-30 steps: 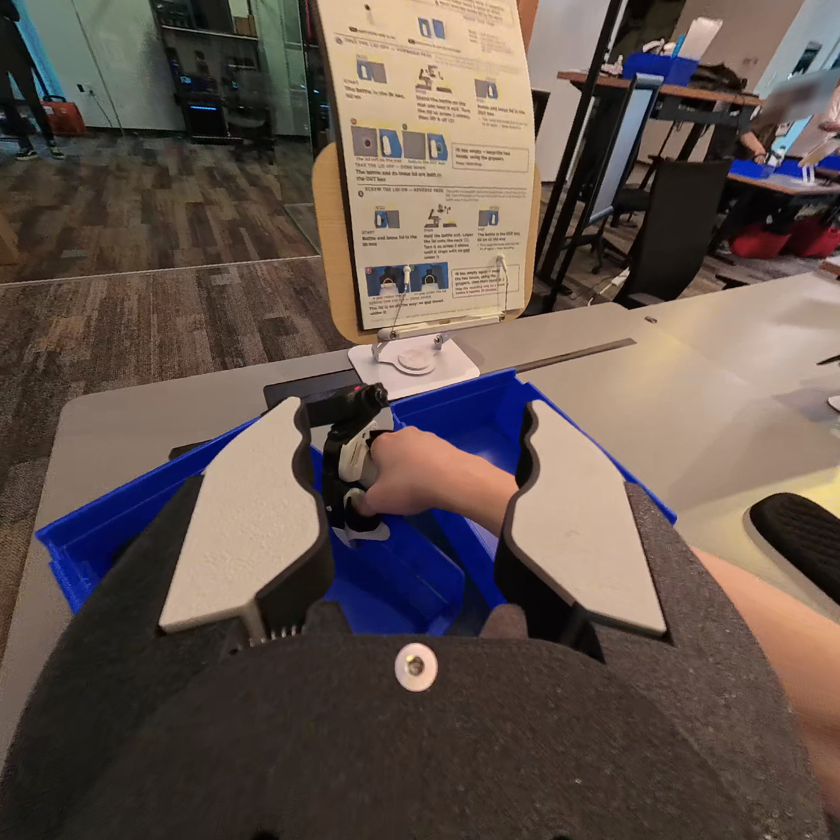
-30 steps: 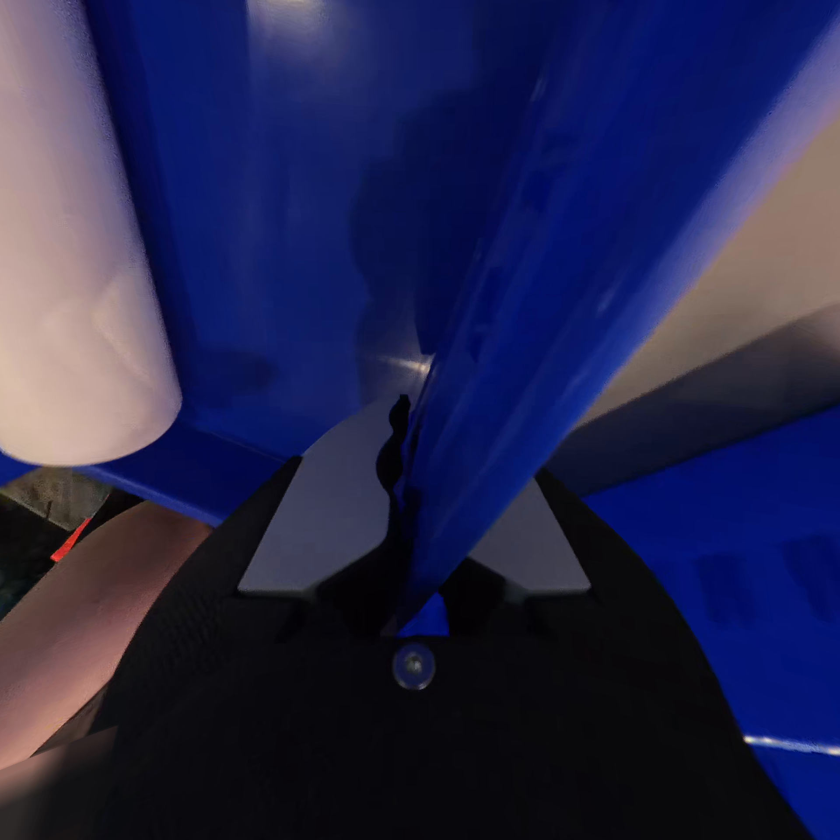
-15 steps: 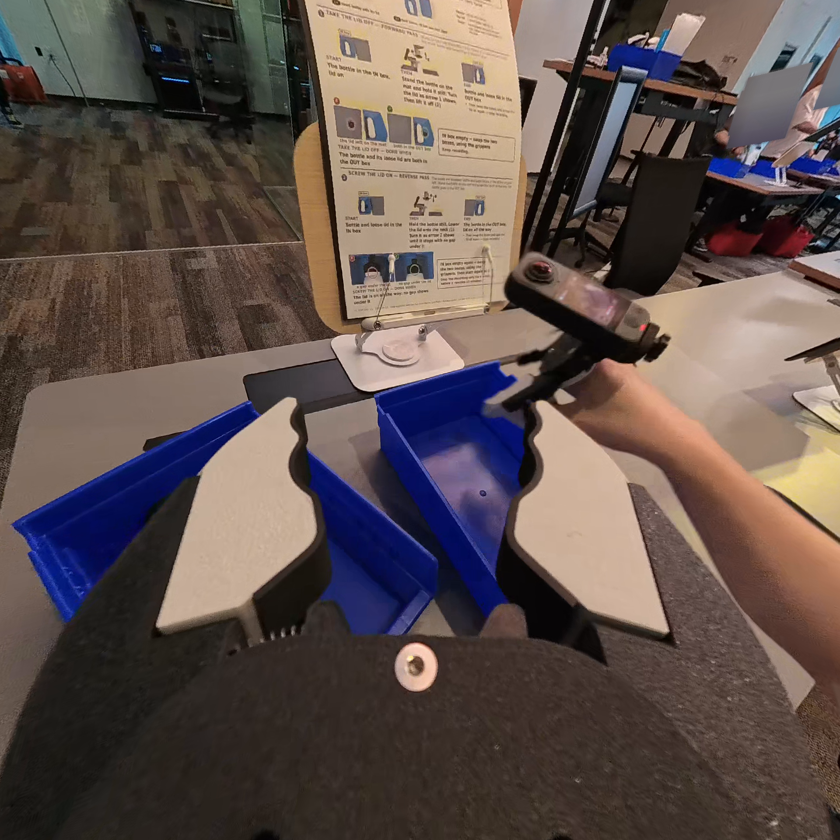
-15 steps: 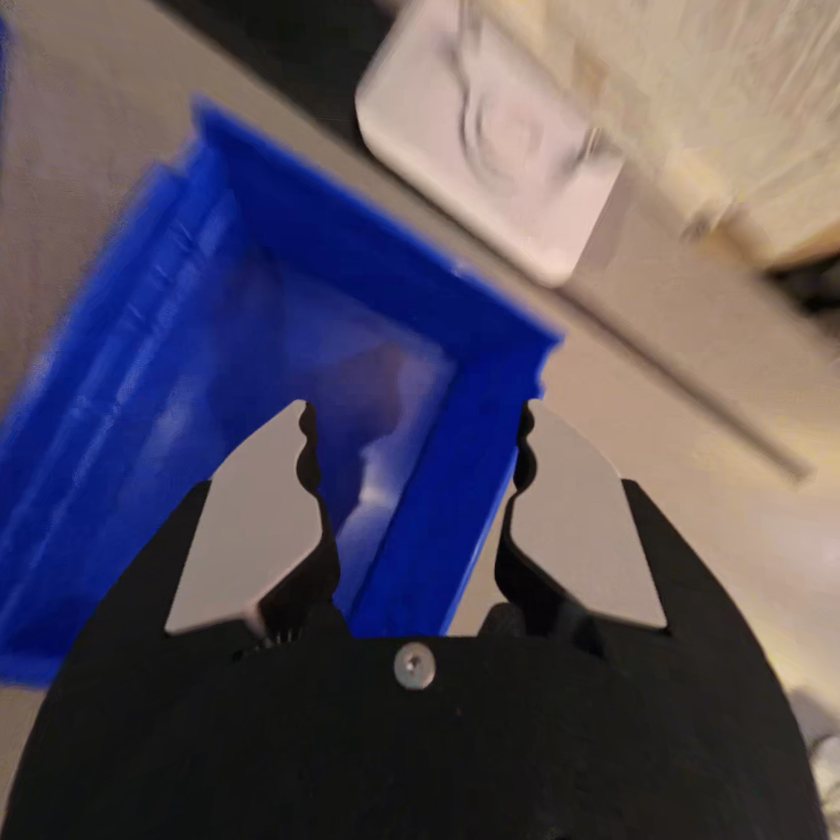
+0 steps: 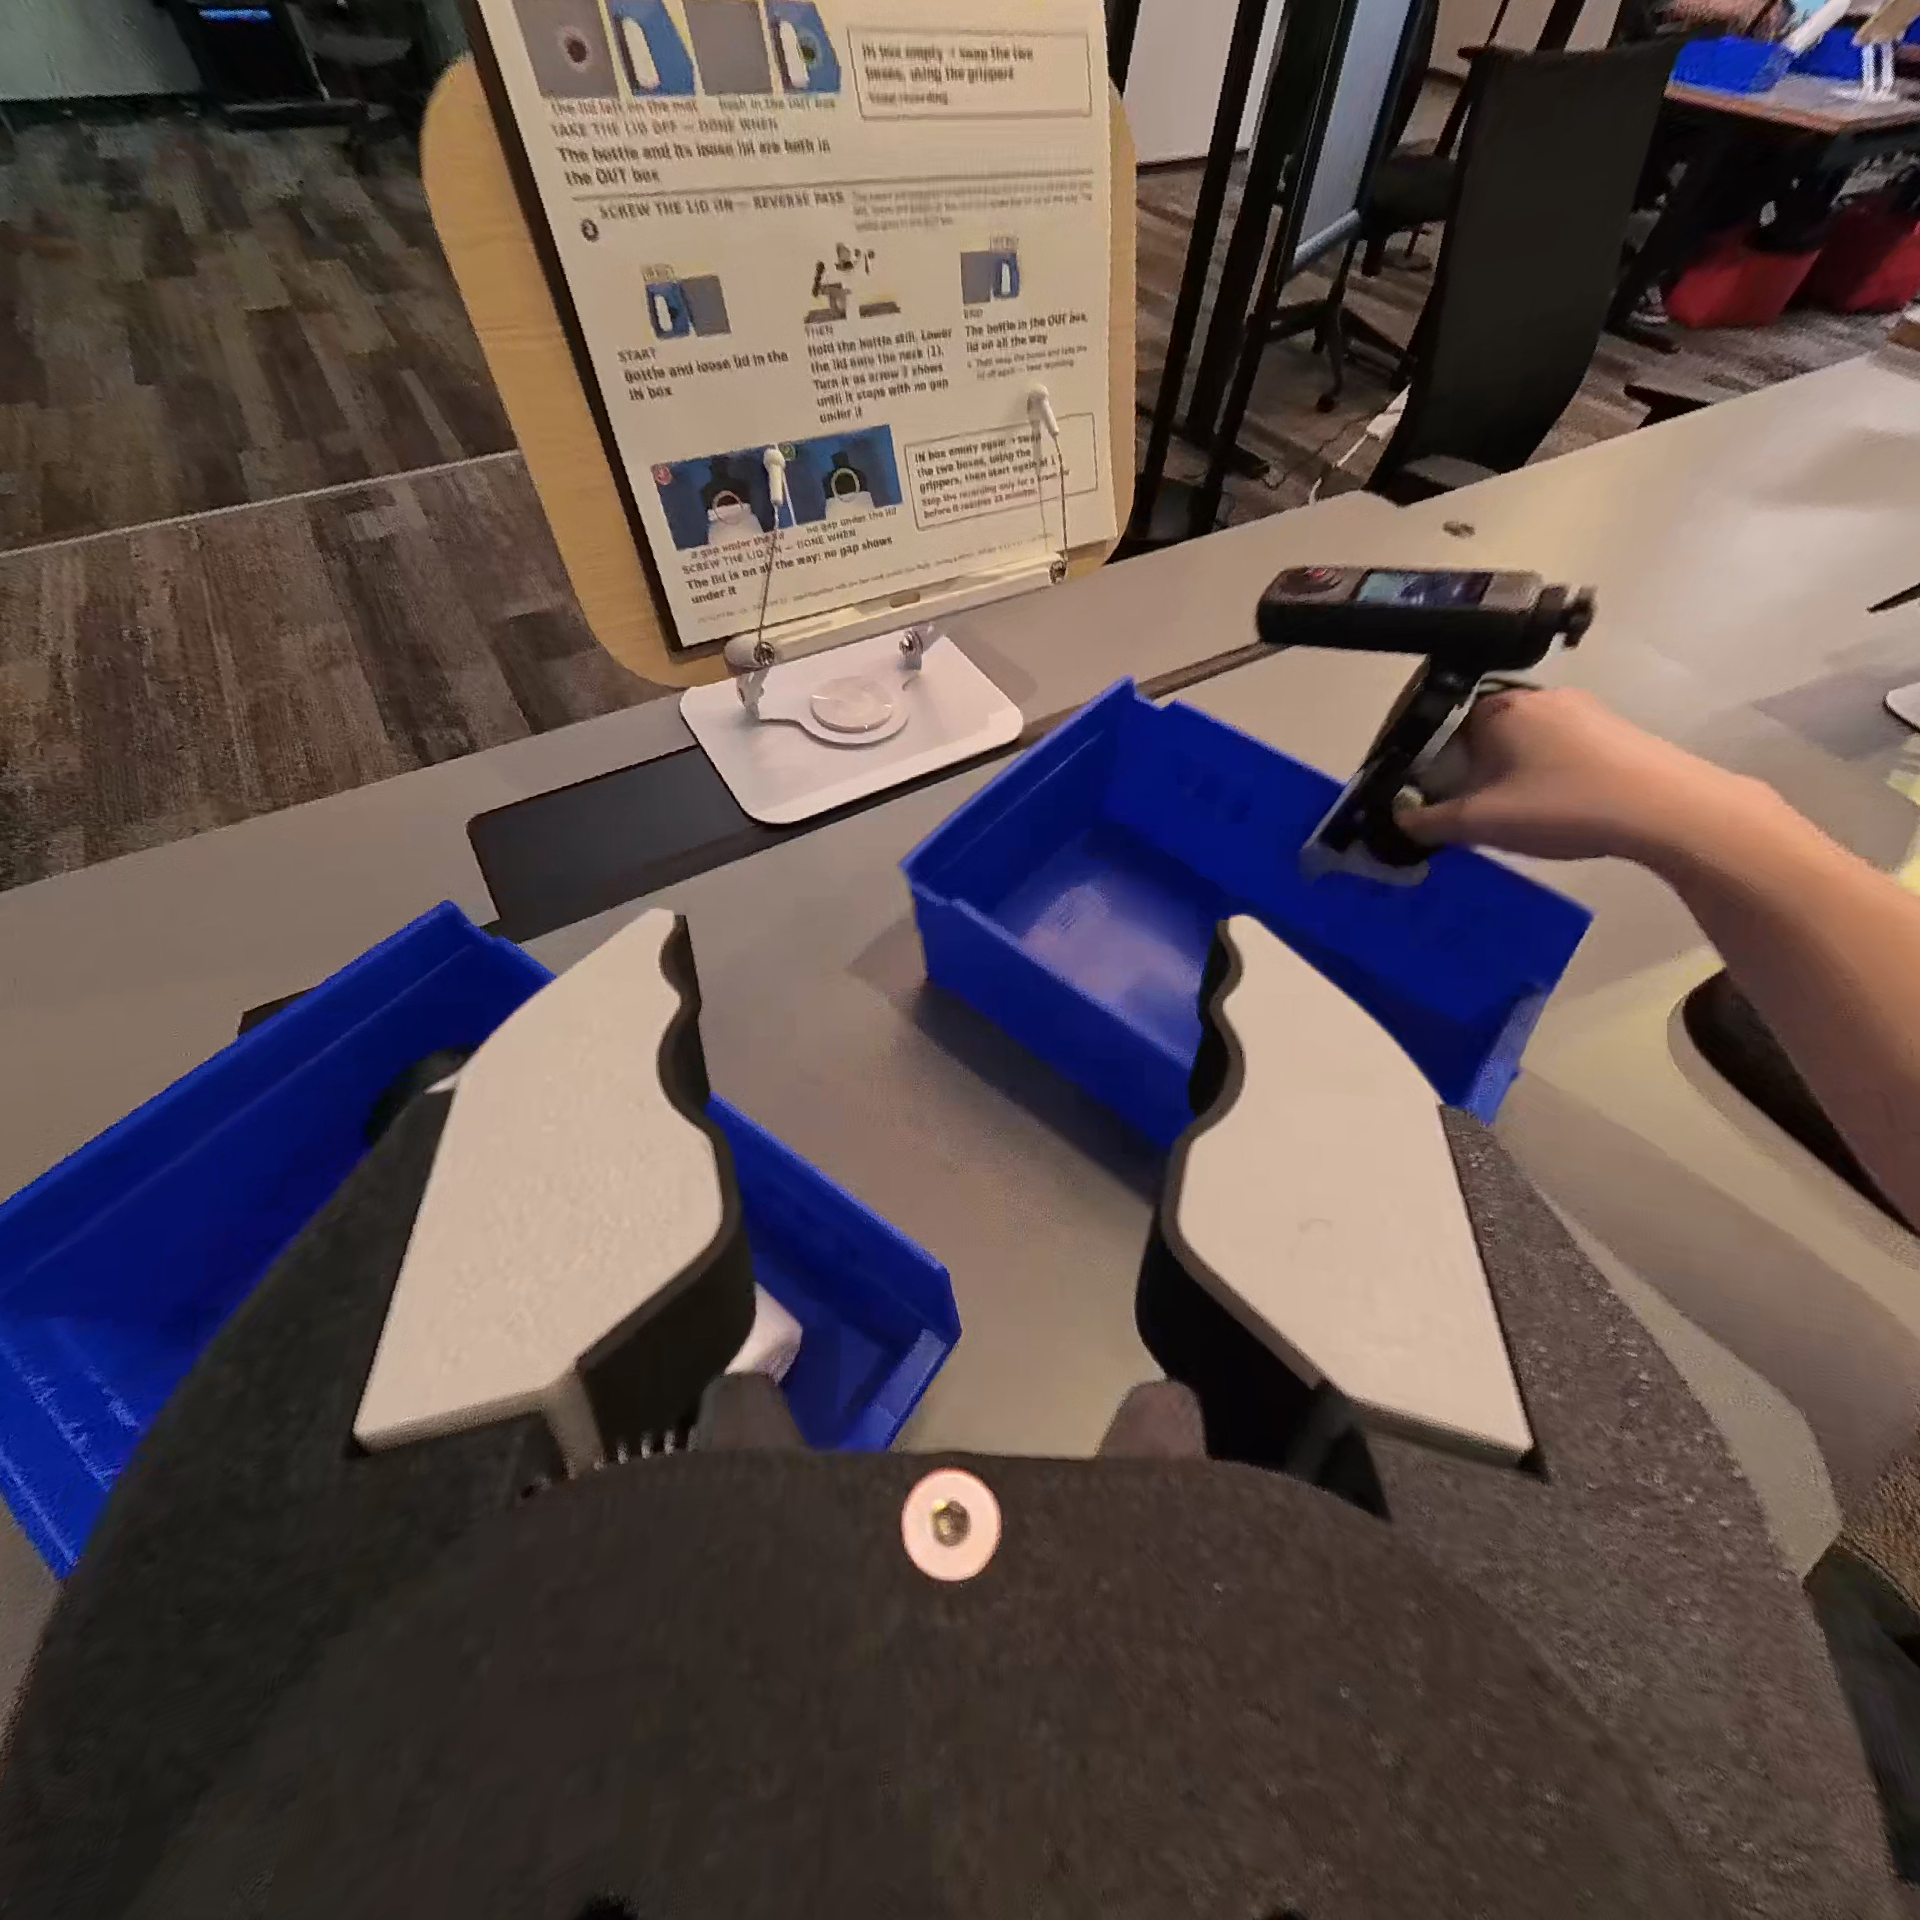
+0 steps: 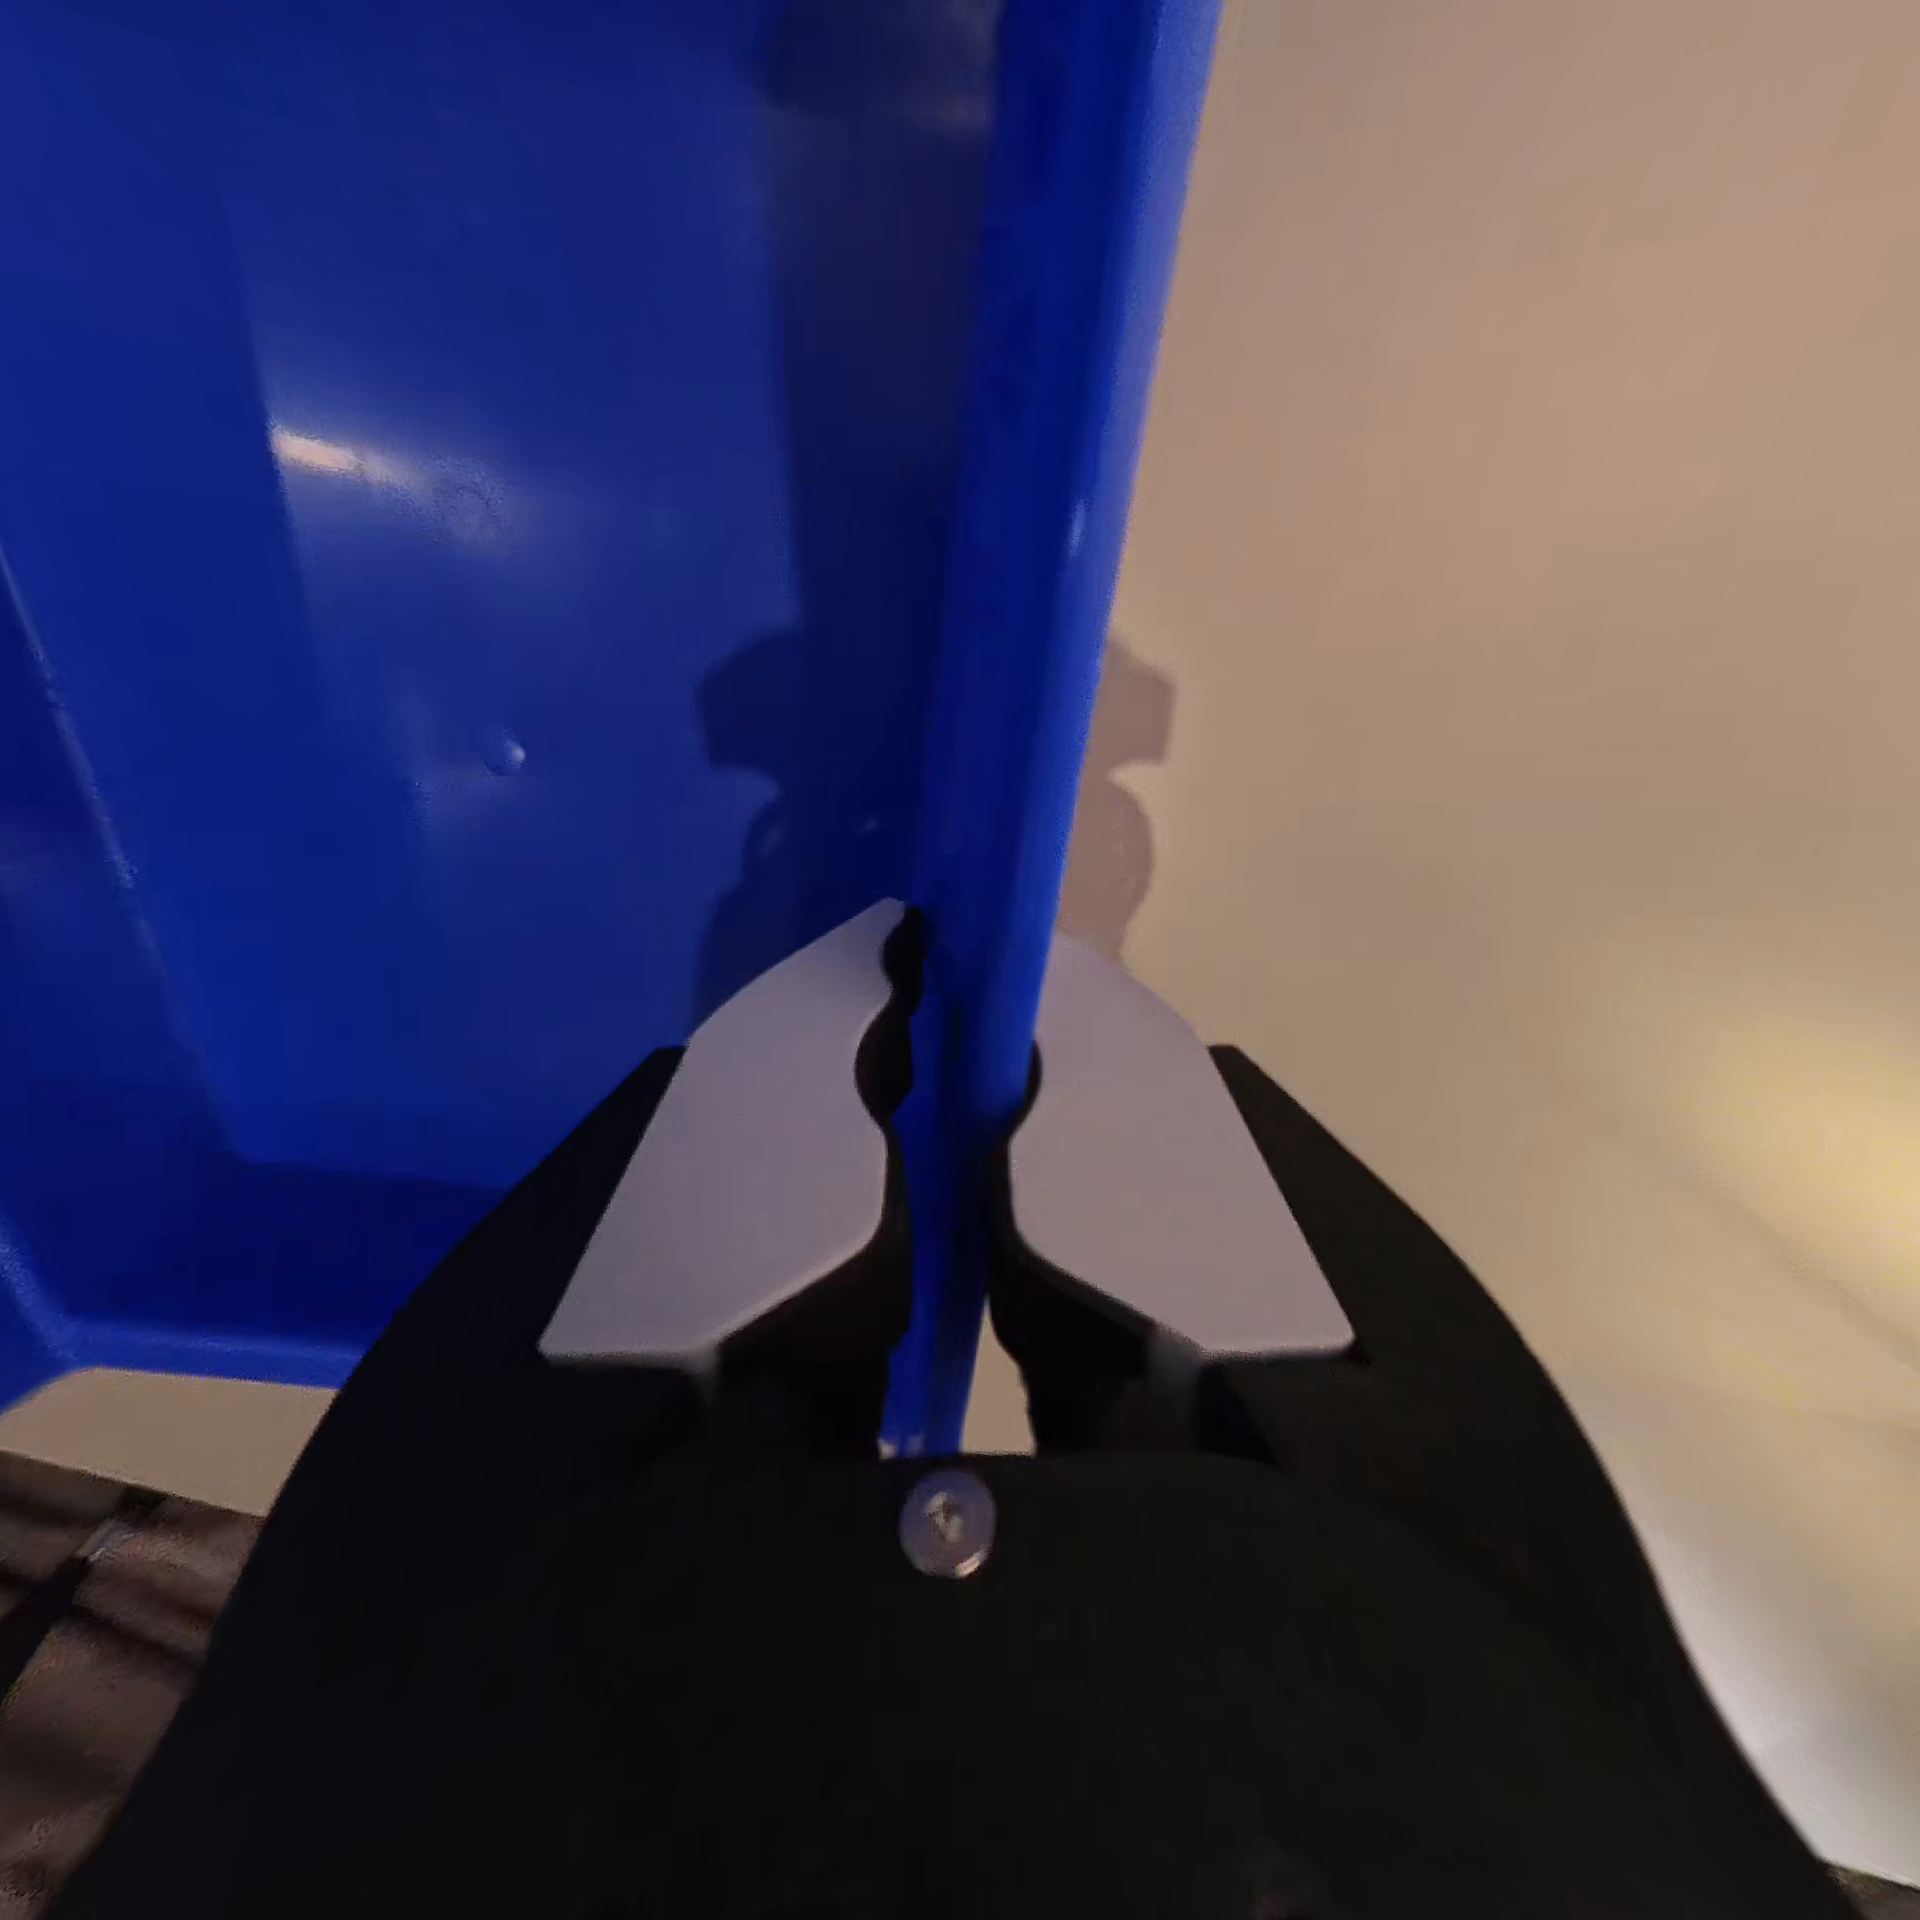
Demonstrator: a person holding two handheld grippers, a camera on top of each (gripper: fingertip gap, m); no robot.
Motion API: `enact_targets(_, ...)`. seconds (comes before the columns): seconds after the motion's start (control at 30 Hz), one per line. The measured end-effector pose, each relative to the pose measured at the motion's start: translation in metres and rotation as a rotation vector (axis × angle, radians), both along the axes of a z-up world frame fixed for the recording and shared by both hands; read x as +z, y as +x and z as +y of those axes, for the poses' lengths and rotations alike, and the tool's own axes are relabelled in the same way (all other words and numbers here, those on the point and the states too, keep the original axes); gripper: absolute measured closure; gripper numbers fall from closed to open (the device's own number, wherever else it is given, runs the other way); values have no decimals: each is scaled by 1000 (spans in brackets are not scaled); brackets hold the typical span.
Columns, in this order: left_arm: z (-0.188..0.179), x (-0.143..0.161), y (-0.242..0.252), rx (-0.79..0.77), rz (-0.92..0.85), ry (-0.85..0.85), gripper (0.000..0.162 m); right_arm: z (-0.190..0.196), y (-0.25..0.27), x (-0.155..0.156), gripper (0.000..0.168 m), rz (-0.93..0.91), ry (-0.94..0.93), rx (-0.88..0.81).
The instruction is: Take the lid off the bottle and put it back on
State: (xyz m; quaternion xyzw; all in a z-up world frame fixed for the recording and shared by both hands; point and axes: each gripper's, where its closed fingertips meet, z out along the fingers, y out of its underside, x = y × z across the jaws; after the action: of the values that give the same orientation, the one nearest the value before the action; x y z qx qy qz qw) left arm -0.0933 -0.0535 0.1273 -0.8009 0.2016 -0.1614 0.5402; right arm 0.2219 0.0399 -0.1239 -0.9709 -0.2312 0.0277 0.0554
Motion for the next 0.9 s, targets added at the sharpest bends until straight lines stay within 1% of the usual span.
enact_targets(0.13,9,-12,1,15,11,-50,70,4,69,-1,160,58,-40,-103)
enact_targets(0.27,19,-18,-4,52,22,-67,70,4,150,-1,160,44,-22,-185)
enact_targets(0.33,23,-20,-4,64,33,-67,73,2,185,-2,160,50,-12,-213)
enact_targets(0.43,31,-27,-8,93,59,-88,76,-1,230,-2,159,42,0,-259)
enact_targets(0.53,42,-41,-24,147,75,-151,73,-2,264,-3,159,47,4,-298)
enact_targets(0.6,48,-46,-41,196,79,-179,72,-2,281,-3,159,41,4,-303)
enact_targets(0.7,52,-47,-71,283,61,-188,72,-4,295,-3,160,54,-2,-316)
enact_targets(0.8,49,-49,-118,417,69,-208,72,-3,298,-5,159,51,13,-324)
enact_targets(0.83,45,-52,-138,473,78,-229,72,-4,301,-7,153,18,25,-312)
enact_targets(0.87,39,-58,-161,548,96,-266,75,-4,307,-7,144,-26,44,-303)
enact_targets(0.9,30,-65,-186,631,120,-317,82,-4,311,-5,134,-61,75,-301)
